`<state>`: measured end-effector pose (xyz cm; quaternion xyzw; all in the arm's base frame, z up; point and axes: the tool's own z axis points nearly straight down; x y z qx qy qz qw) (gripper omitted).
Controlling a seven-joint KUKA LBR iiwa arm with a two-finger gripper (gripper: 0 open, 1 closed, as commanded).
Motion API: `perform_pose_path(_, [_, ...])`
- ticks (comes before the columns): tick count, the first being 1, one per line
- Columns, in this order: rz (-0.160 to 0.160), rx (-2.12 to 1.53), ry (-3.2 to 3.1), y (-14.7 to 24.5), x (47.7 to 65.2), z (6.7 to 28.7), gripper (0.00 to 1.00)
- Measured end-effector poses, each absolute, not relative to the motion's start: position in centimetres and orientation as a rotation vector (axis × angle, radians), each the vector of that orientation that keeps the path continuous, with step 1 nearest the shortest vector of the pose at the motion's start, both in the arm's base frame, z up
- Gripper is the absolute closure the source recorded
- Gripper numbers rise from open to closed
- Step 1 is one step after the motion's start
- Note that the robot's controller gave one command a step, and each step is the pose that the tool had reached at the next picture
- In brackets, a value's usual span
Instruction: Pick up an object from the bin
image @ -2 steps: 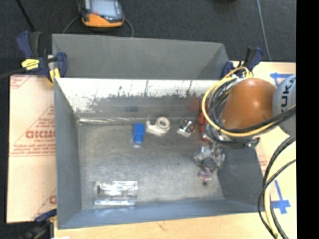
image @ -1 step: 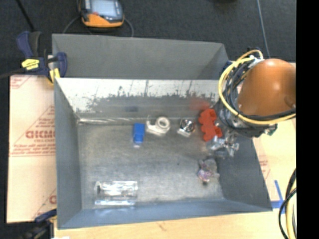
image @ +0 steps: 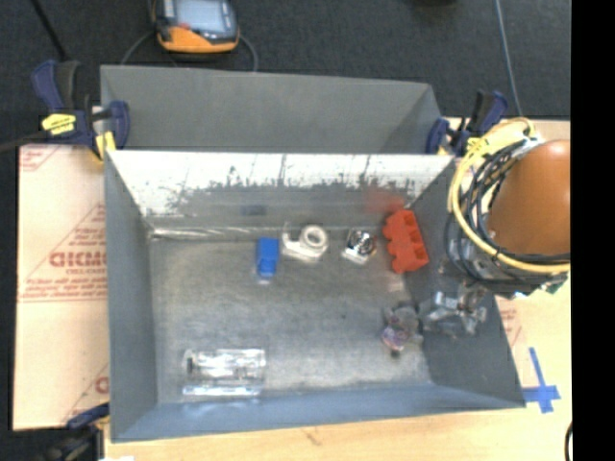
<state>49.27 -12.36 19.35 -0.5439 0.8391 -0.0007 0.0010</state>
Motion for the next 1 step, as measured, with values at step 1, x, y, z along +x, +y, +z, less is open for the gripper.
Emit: perform_pose_path(1, [-0.005, -1.476, 2.766, -14.90, 50.17, 19.36, 1.00])
